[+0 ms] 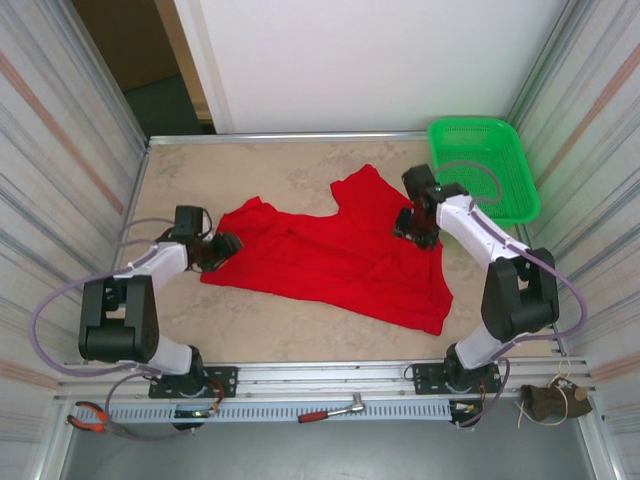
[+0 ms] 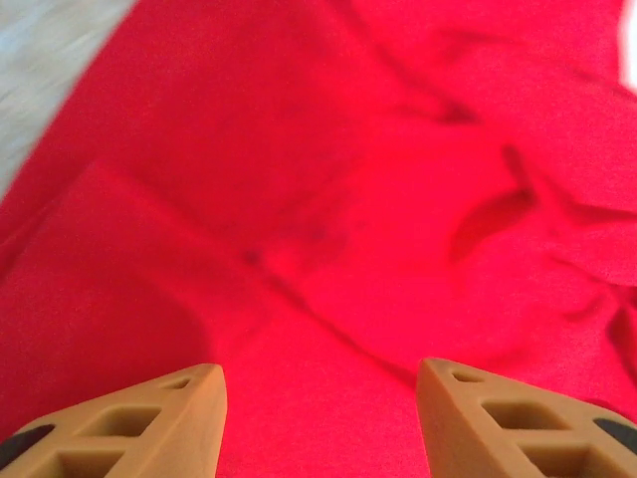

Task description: Fold the inside-out t-shirt

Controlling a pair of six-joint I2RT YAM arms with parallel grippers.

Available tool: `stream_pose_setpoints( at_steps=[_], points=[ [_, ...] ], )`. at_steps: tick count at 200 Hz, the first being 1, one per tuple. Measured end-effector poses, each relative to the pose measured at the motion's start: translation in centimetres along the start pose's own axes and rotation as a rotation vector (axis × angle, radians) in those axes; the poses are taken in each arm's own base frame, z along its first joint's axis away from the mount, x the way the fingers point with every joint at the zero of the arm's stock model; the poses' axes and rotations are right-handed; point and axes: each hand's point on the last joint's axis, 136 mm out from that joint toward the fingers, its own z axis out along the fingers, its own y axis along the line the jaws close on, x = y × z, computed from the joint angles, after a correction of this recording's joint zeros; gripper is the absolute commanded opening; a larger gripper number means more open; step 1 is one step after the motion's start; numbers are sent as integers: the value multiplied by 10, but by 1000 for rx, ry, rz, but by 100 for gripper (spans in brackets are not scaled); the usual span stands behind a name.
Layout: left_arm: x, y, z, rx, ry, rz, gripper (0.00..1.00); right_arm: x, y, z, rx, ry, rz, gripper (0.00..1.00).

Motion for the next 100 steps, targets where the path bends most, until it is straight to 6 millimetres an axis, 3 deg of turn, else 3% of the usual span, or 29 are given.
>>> stream_pose_setpoints(
  at_steps=[25, 41, 58, 84, 100],
  points=[
    [14, 23, -5, -58, -28, -64, 54, -40, 32, -11, -49, -59, -46, 48],
    [20, 30, -15, -67, -66, -104, 54, -59, 49, -2, -59, -57, -73, 49],
    [26, 34, -27, -65, -108, -133, 57, -76, 65, 12, -67, -48, -98, 58],
    [22, 14, -49, -9, -171, -96, 65, -113, 93, 30, -74, -69, -140, 63],
    [8, -6, -61, 18, -196, -39, 66, -140, 109, 43, -81, -105, -164, 63]
  ],
)
